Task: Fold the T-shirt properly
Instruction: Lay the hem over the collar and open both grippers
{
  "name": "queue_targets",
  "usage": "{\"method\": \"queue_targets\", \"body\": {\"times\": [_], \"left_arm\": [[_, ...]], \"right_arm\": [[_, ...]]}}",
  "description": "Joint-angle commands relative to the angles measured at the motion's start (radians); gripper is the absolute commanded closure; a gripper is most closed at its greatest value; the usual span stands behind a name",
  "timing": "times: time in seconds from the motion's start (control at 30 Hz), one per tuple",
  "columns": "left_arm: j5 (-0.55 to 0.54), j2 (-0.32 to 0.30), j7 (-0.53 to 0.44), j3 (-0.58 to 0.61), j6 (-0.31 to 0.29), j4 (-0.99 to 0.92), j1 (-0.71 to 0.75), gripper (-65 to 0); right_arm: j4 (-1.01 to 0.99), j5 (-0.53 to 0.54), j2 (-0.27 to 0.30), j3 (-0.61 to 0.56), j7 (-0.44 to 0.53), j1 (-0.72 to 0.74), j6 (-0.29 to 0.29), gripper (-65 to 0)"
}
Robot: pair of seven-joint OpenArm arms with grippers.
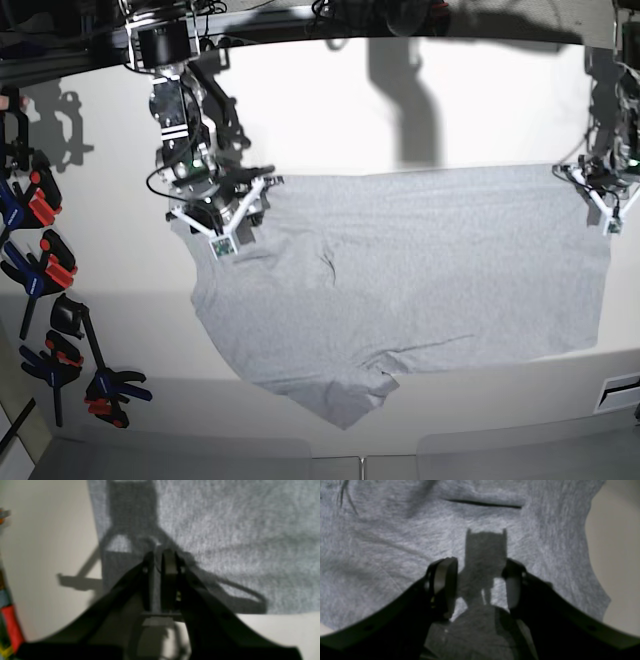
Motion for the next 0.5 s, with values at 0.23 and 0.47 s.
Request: {"method": "queue_targets", "body": {"times": [0.23,0.47], "left_arm": [[0.076,0.006,0.208,0.016,0.048,0.124,0.215,-6.1],[0.173,0.061,0.209,0.015,0.12,0.25,0.324,-6.1]], "right_arm": [[0.111,-0.069,0.053,0.004,-0.166,-0.163,-0.008,-29.1],[0.172,-0.075,0.068,0.005,-0.166,-0.286,-0.038,-29.1]]}}
